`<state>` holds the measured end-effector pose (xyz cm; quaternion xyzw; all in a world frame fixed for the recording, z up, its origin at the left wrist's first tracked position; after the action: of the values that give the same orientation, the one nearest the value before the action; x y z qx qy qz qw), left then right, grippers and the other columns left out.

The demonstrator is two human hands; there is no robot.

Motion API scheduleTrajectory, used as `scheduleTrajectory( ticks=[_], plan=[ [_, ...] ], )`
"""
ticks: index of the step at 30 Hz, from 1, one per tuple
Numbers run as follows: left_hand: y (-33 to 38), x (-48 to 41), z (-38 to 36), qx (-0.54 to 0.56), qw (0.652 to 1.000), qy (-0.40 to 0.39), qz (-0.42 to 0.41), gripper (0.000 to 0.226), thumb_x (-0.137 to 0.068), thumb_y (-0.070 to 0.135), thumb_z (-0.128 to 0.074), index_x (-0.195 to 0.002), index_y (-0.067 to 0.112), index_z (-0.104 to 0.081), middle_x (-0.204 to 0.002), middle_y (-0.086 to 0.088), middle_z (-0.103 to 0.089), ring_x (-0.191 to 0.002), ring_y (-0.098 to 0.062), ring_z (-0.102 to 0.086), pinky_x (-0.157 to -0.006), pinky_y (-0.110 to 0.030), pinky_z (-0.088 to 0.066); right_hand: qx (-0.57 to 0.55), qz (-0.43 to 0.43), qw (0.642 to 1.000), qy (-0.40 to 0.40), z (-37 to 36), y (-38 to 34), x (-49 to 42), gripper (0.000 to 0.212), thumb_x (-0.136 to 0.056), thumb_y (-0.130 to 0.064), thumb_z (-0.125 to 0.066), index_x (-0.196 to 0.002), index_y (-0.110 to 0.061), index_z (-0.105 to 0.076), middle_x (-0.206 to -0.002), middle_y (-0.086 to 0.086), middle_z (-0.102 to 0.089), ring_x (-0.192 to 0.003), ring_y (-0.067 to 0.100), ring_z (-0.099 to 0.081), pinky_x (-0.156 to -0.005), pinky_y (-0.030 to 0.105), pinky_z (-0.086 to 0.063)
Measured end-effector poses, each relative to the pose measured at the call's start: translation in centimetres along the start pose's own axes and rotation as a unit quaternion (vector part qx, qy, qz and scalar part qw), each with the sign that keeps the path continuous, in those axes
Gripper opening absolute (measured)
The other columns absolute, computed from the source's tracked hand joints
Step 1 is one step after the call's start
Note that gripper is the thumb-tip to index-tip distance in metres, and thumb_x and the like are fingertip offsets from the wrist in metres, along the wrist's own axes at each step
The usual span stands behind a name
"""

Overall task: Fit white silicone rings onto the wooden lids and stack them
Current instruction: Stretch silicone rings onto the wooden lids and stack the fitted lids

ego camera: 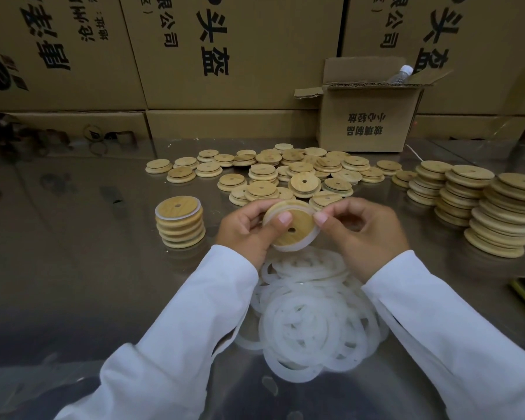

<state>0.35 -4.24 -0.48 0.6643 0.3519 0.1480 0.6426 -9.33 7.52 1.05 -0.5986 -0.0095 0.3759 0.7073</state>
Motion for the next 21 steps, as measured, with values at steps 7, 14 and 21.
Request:
scheduleTrajectory(
  ticks=[7, 14, 21],
  plan=[
    [0.0, 0.1, 0.0, 0.043, 0.999, -0.002, 0.015, 0.032, -0.064, 0.024, -0.076, -0.093, 0.014, -0.067, -0.095, -0.013, -0.069, -0.093, -0.029, -0.063, -0.093, -0.05, -0.048, -0.045, 0.027, 0.999, 0.005, -0.2, -0.2, 0.2, 0.016, -0.078, -0.013, -0.07, -0.068, -0.024, -0.065, -0.065, -0.014, -0.065, -0.065, -0.003, -0.058, -0.064, 0.007, -0.043],
    [-0.7, -0.1, -0.3, 0.059, 0.996, 0.027, 0.055, 0.009, -0.081, 0.008, -0.063, -0.088, 0.014, -0.065, -0.085, -0.009, -0.069, -0.08, -0.024, -0.066, -0.068, -0.038, -0.057, -0.03, 0.002, 0.999, 0.036, -1.4, 0.8, 1.1, 0.012, -0.076, -0.02, -0.071, -0.073, -0.028, -0.062, -0.074, -0.014, -0.067, -0.072, 0.009, -0.063, -0.073, 0.032, -0.053],
    [-1.0, -0.3, -0.2, 0.044, 0.997, 0.002, 0.069, 0.015, -0.08, 0.005, -0.065, -0.092, 0.015, -0.066, -0.089, -0.008, -0.07, -0.085, -0.025, -0.067, -0.077, -0.041, -0.056, -0.01, -0.023, 0.998, 0.065, -1.3, 1.1, 0.8, 0.014, -0.078, -0.018, -0.07, -0.067, -0.025, -0.063, -0.068, -0.008, -0.066, -0.066, 0.009, -0.064, -0.061, 0.022, -0.051]
  ],
)
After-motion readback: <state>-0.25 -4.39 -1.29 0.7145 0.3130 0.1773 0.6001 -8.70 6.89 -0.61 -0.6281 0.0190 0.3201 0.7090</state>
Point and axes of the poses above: each hand's wrist, its own x-axis away from the middle knuckle, its own z-axis out of the back of the hand, y = z × x, the point moved 1 cm from there along -x, towards the middle knuckle
